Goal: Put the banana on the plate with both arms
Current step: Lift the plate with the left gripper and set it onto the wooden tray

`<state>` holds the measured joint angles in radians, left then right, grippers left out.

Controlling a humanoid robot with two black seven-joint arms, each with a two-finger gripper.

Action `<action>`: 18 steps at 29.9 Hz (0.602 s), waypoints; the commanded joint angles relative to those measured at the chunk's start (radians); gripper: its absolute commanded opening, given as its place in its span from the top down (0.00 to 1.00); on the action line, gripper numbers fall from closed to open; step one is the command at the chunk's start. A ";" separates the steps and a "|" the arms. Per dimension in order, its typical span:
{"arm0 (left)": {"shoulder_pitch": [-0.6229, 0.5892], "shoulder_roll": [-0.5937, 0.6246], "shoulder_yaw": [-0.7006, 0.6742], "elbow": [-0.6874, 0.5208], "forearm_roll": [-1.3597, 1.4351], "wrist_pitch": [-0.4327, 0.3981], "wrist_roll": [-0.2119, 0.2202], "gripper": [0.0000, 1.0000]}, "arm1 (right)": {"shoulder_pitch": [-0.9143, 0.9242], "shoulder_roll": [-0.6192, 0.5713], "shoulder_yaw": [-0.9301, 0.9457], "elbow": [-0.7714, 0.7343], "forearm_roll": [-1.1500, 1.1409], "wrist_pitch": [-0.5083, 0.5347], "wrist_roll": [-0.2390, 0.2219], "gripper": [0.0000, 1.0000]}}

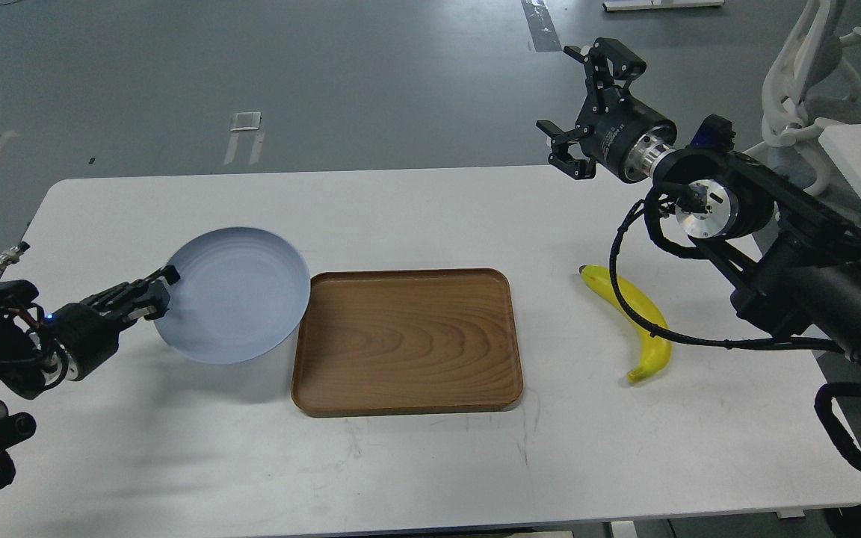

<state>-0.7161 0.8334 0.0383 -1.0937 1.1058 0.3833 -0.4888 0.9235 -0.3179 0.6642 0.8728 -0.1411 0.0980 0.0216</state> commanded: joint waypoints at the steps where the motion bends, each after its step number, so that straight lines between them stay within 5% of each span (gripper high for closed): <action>1: -0.072 -0.014 0.002 -0.075 0.000 -0.015 0.000 1.00 | 0.000 -0.012 0.002 0.002 0.002 0.000 0.000 0.00; 8: -0.121 -0.161 0.038 -0.063 0.016 -0.053 0.000 1.00 | 0.000 -0.013 0.003 0.002 0.002 0.000 0.000 0.00; 18: -0.178 -0.444 0.190 0.169 0.016 -0.093 0.000 1.00 | 0.000 -0.018 0.015 0.000 0.002 0.000 0.000 0.00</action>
<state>-0.8809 0.4464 0.1811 -0.9861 1.1215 0.2917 -0.4888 0.9235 -0.3324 0.6790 0.8728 -0.1395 0.0980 0.0215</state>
